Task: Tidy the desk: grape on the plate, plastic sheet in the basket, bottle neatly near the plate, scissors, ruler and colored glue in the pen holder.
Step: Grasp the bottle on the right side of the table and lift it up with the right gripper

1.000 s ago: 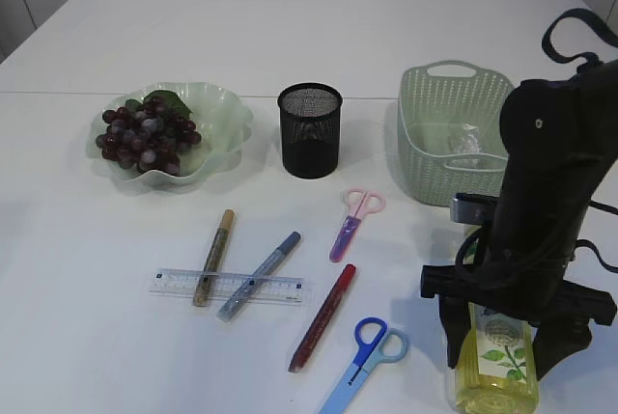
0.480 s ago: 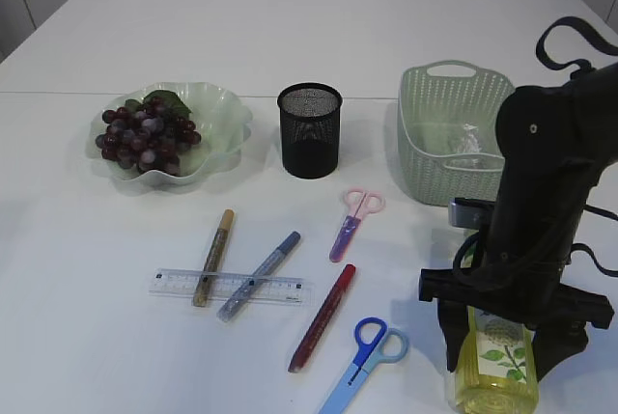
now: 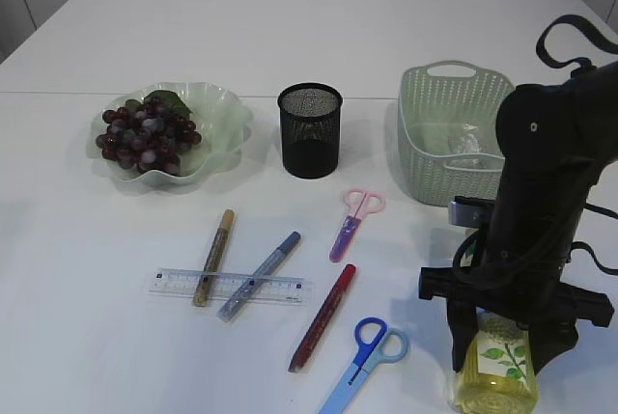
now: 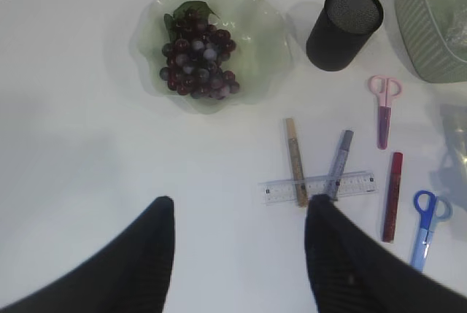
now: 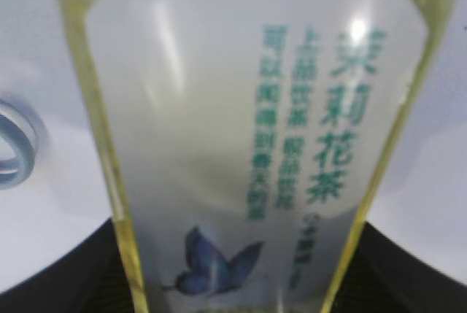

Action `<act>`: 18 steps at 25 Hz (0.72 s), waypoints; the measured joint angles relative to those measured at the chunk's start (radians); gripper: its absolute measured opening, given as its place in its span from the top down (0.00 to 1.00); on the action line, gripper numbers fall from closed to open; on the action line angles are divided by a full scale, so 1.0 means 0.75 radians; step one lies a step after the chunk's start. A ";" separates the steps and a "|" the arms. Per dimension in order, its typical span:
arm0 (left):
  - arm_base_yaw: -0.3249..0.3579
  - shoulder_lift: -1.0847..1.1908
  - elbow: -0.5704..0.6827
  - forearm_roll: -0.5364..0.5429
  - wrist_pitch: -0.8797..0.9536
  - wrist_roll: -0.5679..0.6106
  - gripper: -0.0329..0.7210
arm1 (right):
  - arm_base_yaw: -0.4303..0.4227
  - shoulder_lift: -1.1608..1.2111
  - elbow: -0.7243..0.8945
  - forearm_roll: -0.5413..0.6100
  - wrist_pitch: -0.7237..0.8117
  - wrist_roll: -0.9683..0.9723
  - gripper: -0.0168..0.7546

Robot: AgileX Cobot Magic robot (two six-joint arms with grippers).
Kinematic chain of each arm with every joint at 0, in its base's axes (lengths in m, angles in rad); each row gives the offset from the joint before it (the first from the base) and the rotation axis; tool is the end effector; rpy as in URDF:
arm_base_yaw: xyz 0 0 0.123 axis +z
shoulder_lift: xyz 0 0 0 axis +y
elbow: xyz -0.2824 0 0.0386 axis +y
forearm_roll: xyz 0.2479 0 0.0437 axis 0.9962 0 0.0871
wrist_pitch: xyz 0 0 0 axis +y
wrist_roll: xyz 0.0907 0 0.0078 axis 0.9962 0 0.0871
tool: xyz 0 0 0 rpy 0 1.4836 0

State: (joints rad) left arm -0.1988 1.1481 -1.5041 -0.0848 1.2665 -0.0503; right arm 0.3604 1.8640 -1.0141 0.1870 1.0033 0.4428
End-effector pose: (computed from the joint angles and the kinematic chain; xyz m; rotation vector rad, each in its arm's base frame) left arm 0.1928 -0.0463 0.4572 0.1857 2.3944 -0.2253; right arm 0.2740 0.1185 0.1365 -0.2878 -2.8894 -0.0869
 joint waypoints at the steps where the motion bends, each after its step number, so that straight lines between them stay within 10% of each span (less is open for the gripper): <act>1: 0.000 0.000 0.000 0.000 0.000 0.000 0.41 | 0.000 0.000 0.000 0.000 0.000 0.000 0.35; 18: 0.000 0.000 0.000 0.000 0.000 0.000 0.41 | 0.005 0.000 -0.002 -0.130 0.037 -0.221 0.36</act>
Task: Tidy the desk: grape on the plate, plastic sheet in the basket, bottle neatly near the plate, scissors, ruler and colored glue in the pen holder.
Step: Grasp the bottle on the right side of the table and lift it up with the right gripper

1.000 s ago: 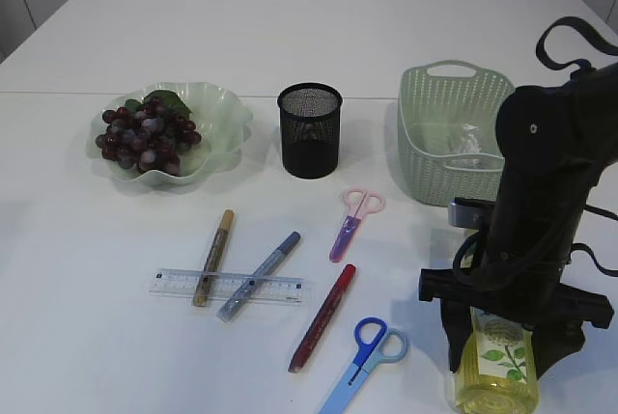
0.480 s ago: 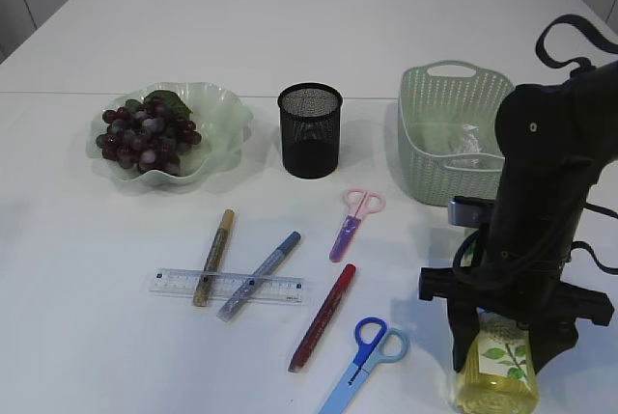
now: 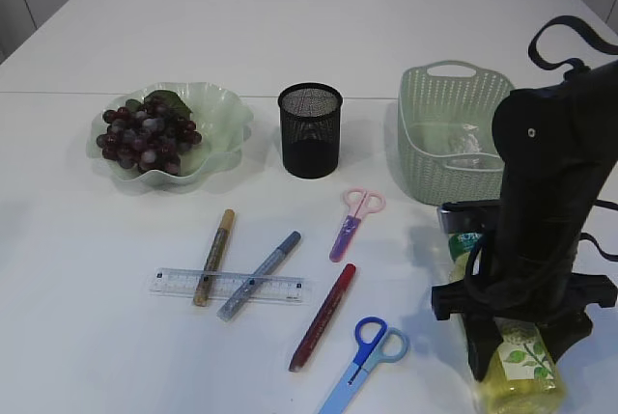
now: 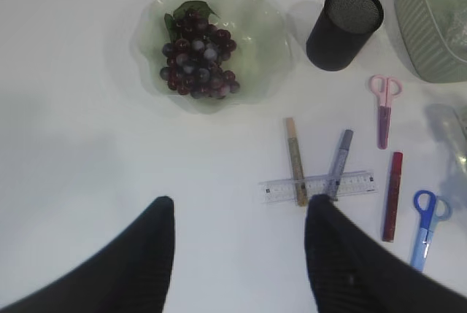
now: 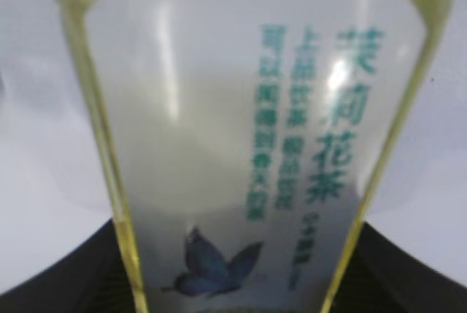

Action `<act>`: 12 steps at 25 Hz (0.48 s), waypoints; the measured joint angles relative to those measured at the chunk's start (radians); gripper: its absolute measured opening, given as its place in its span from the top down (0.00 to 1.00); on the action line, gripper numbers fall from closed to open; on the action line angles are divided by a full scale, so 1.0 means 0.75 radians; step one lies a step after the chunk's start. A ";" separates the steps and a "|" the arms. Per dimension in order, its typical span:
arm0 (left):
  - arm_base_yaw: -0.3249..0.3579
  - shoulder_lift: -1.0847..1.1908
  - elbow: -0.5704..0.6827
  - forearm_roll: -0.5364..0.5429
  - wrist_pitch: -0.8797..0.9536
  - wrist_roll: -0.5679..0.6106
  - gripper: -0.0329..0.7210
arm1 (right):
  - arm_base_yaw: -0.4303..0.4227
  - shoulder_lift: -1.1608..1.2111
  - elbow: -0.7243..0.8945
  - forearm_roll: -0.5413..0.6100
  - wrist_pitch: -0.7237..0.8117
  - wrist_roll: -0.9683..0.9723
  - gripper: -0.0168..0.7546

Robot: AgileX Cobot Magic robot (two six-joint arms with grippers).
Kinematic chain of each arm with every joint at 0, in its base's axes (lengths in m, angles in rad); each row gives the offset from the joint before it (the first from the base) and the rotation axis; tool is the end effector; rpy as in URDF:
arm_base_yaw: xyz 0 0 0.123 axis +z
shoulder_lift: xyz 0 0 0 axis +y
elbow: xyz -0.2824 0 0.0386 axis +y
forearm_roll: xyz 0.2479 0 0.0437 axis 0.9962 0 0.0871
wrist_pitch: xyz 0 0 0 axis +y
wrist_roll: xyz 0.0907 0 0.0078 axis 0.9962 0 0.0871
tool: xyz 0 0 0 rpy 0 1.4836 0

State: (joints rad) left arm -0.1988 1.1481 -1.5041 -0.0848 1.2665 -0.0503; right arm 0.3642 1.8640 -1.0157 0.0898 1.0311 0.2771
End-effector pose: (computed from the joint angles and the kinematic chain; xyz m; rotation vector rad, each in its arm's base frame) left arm 0.1928 -0.0463 0.4572 0.1857 2.3944 -0.2253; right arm 0.2735 0.1118 0.1366 0.0471 -2.9087 0.0026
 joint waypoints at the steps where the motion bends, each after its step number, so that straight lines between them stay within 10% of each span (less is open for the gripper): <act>1: 0.000 0.000 0.000 0.000 0.000 0.000 0.41 | 0.000 0.000 0.000 -0.004 0.002 -0.027 0.36; 12: 0.000 0.000 0.000 0.000 0.000 0.000 0.41 | 0.000 -0.151 0.044 -0.043 -0.144 -0.173 0.37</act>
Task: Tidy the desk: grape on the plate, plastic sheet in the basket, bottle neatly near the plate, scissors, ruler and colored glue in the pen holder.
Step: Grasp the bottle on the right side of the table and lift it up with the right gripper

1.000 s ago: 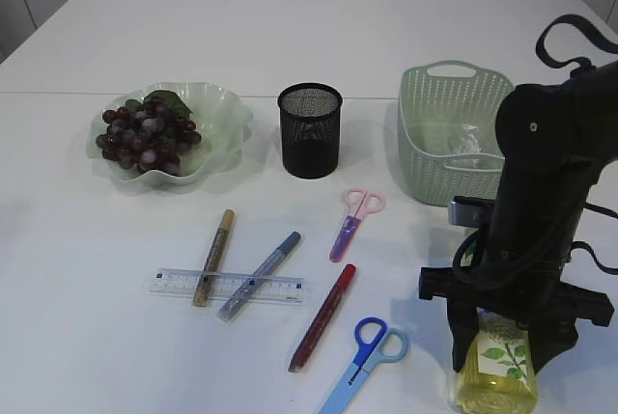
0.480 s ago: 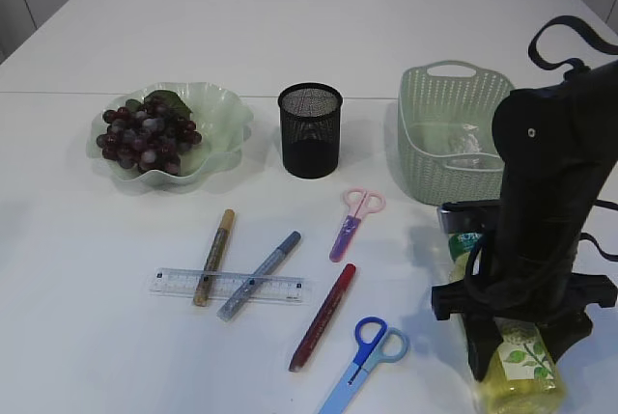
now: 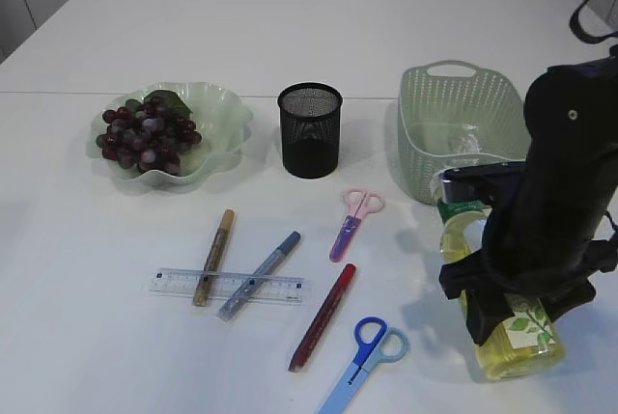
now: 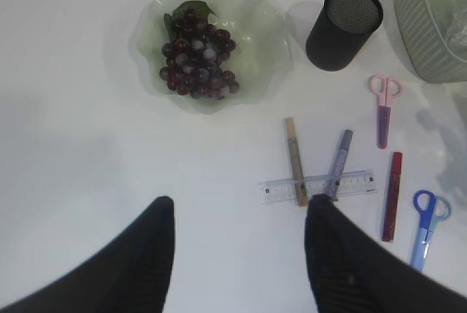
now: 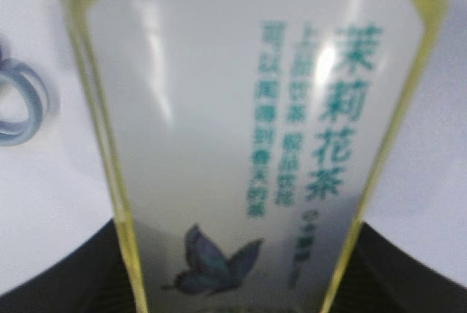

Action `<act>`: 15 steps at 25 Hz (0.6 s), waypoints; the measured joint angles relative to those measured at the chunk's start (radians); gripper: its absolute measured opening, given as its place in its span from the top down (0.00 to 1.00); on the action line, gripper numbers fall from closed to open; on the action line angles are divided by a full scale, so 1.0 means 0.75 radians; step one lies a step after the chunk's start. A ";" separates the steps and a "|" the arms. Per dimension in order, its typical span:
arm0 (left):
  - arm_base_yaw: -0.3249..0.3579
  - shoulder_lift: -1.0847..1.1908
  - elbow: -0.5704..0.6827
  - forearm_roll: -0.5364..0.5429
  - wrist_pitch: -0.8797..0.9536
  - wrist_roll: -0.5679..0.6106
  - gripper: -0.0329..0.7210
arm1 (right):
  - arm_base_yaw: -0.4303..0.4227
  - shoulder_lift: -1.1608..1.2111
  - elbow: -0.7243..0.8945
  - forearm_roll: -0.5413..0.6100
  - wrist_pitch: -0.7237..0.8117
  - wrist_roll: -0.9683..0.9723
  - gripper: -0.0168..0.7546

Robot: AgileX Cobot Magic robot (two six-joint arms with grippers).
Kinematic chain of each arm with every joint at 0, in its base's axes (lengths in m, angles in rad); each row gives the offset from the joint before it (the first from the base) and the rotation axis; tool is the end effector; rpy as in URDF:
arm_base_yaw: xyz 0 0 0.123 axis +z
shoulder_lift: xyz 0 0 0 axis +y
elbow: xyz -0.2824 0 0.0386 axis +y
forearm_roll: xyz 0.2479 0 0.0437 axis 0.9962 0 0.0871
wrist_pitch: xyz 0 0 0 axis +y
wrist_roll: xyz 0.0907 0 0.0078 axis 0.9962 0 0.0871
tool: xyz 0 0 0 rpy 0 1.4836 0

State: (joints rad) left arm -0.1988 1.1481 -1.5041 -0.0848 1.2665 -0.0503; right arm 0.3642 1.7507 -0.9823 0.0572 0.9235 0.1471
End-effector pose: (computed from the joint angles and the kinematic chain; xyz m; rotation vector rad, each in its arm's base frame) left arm 0.1928 -0.0463 0.4572 0.1857 2.3944 -0.2253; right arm 0.2732 0.1086 0.1622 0.2812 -3.0841 -0.0542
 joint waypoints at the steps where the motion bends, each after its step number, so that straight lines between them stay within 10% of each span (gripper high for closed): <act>1: 0.000 0.000 0.000 0.000 0.000 0.000 0.41 | 0.000 -0.019 0.009 0.000 -0.011 -0.010 0.37; 15: 0.000 0.000 0.000 0.000 0.000 0.000 0.42 | 0.000 -0.283 0.102 0.144 -0.188 -0.394 0.37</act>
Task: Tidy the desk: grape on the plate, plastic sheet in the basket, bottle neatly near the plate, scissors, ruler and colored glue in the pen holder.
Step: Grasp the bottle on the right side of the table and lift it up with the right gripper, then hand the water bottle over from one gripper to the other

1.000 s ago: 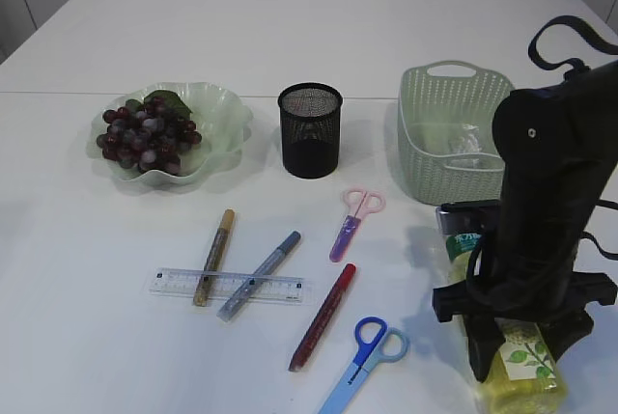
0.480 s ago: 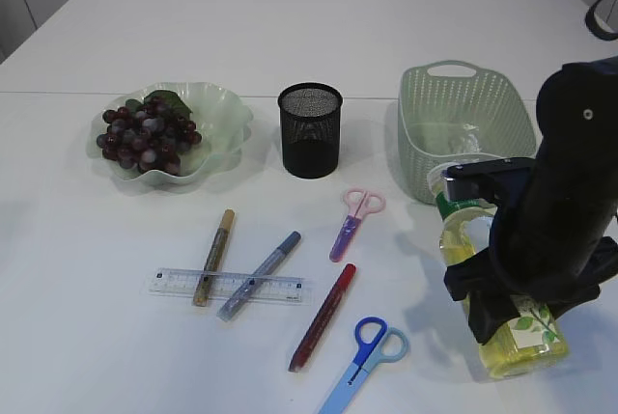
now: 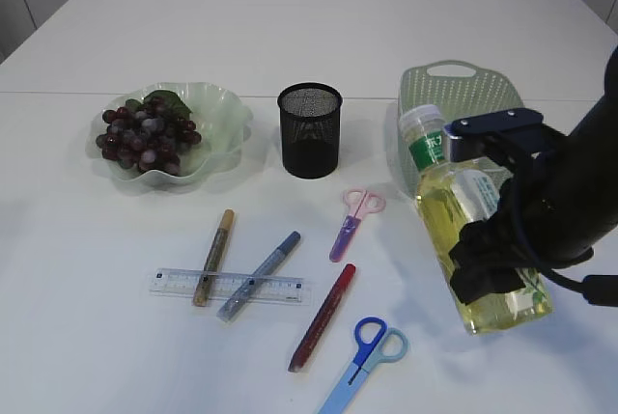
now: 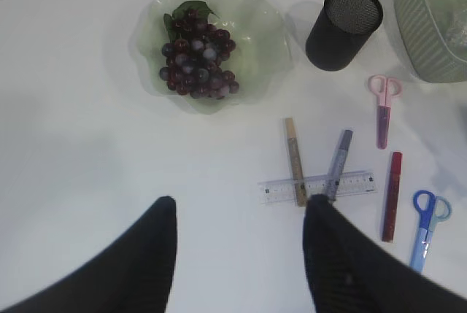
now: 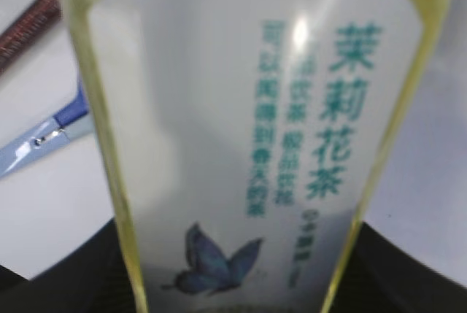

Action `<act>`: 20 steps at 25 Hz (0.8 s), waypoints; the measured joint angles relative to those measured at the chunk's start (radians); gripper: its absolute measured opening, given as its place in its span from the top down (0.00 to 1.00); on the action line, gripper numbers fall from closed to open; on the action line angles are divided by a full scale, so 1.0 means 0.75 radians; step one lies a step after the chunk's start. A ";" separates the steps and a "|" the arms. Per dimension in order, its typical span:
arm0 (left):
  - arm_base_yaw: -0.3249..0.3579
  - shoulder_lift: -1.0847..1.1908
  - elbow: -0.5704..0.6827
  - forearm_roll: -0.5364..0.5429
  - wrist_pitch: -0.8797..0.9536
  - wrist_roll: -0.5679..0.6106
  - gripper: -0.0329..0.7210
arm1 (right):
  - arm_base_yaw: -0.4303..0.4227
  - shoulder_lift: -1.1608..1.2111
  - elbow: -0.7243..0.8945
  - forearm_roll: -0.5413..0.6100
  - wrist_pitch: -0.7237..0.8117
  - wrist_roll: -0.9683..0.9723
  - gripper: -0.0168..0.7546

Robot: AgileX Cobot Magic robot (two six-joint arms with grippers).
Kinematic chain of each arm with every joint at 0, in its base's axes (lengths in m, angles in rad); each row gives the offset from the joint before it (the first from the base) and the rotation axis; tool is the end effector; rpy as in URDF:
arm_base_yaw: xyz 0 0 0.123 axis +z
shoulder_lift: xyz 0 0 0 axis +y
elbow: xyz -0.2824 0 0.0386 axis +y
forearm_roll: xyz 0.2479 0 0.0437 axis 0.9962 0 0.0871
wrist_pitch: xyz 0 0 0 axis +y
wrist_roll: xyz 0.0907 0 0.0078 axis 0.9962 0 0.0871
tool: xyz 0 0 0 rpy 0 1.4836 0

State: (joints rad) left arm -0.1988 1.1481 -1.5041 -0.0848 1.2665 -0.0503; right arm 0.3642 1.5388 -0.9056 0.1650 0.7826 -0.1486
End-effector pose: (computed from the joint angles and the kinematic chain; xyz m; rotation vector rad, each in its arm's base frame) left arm 0.1928 -0.0463 0.4572 0.1857 2.3944 -0.2253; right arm 0.2555 0.1087 0.2074 -0.5915 2.8460 0.2269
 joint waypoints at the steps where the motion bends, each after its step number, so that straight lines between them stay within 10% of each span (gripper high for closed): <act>1: 0.000 0.000 0.000 0.000 0.000 0.000 0.43 | 0.000 -0.025 0.000 0.031 -0.015 -0.047 0.37; 20: 0.000 0.107 0.041 -0.047 -0.058 0.058 0.48 | 0.000 -0.143 0.005 0.984 0.043 -1.076 0.37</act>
State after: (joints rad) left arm -0.1988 1.2282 -1.4731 -0.1202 1.2227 -0.0069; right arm 0.3642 1.4313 -0.9020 0.9033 0.8148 -0.9557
